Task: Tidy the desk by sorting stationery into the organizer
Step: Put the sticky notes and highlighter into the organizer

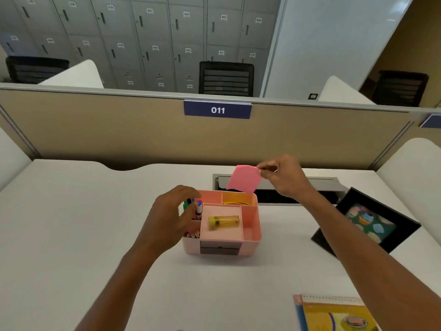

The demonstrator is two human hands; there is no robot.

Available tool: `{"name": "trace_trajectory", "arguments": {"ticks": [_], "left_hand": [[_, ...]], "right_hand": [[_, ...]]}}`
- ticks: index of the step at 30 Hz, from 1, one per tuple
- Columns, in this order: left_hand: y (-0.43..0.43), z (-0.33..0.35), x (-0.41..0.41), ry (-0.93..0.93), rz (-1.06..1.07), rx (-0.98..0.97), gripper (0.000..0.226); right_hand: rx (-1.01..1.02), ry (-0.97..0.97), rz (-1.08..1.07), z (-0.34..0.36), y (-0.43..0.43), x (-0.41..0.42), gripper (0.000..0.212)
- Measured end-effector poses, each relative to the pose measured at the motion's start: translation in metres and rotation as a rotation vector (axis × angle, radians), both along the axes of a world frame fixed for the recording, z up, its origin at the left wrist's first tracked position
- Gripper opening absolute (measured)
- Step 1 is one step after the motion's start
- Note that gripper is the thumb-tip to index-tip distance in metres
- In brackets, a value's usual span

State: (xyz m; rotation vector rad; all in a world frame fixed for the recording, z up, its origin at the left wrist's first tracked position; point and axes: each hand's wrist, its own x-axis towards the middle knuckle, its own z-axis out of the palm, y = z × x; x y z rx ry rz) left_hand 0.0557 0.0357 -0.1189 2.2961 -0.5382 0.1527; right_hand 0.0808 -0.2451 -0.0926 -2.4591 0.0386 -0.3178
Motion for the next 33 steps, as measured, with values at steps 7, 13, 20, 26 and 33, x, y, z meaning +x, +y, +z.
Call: {"name": "trace_trajectory", "arguments": {"ticks": [7, 13, 20, 26, 33], "left_hand": [[0.046, -0.023, -0.027, -0.103, 0.126, -0.060, 0.020], [0.054, -0.033, -0.049, -0.094, 0.062, -0.068, 0.018], [0.058, -0.050, -0.088, 0.027, -0.024, -0.026, 0.014], [0.065, -0.086, -0.117, 0.192, -0.152, 0.103, 0.017], [0.066, -0.109, -0.141, 0.314, -0.260, 0.265, 0.037]], "right_hand": [[-0.165, 0.050, 0.049, -0.050, 0.001, 0.016, 0.012], [-0.260, 0.143, 0.087, -0.078, 0.012, 0.010, 0.015], [-0.335, 0.206, 0.089, -0.087, 0.011, 0.009, 0.023], [-0.225, 0.213, 0.075, -0.081, 0.009, 0.002, 0.044], [-0.068, -0.037, -0.025, -0.060, 0.004, -0.034, 0.017]]}}
